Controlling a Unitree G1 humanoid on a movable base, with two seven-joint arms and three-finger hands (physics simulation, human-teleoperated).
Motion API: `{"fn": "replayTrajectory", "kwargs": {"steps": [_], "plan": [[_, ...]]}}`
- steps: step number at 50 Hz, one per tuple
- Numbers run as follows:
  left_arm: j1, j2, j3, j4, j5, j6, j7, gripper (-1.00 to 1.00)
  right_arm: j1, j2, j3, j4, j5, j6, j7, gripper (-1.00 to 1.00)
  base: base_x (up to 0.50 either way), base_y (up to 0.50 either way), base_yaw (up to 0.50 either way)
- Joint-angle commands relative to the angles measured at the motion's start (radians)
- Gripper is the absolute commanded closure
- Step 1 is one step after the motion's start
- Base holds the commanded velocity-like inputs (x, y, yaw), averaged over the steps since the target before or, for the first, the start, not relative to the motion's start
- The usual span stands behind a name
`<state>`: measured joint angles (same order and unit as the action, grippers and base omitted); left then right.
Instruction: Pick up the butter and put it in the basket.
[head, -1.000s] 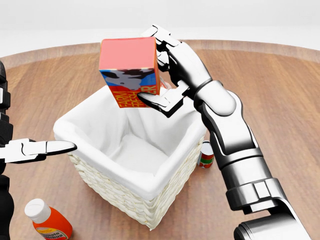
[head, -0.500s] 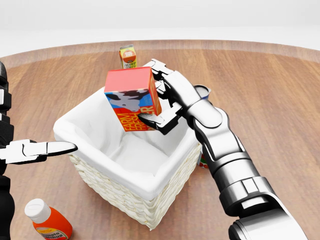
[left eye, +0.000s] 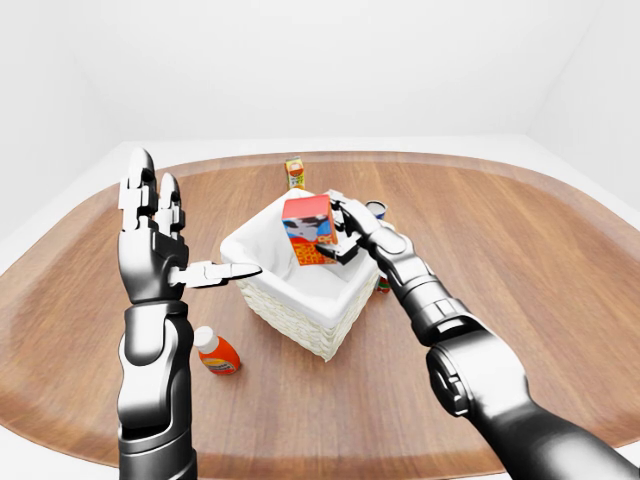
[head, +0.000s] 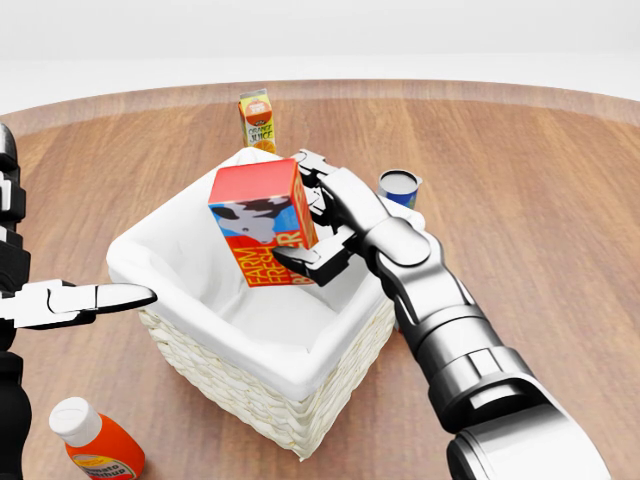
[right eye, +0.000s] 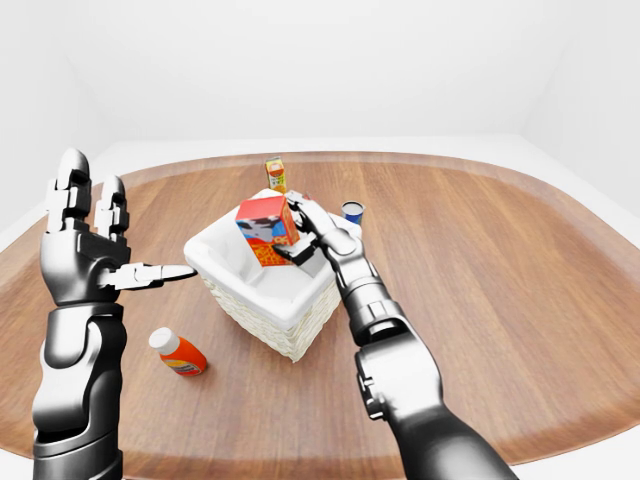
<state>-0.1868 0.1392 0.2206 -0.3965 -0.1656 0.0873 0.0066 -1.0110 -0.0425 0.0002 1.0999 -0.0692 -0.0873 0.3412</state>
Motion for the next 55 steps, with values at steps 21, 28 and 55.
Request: {"fn": "replayTrajectory", "kwargs": {"steps": [21,28,55], "plan": [[0.002,0.001,0.003,0.004,-0.003,0.0,0.0,-1.0,-0.023,0.015,-0.044,0.007,0.031,0.0,0.0,0.88,0.0,0.0,0.0],[-0.001,0.003,0.005,0.01,-0.005,0.0,-0.001,-1.0,-0.02,0.013,-0.041,0.024,0.013,0.0,-0.004,0.52,0.0,0.0,0.0],[0.006,0.003,0.006,0.007,-0.005,0.0,-0.001,-1.0,-0.037,-0.009,-0.064,0.103,-0.045,0.0,-0.078,-1.0,0.0,0.0,0.0]]}}
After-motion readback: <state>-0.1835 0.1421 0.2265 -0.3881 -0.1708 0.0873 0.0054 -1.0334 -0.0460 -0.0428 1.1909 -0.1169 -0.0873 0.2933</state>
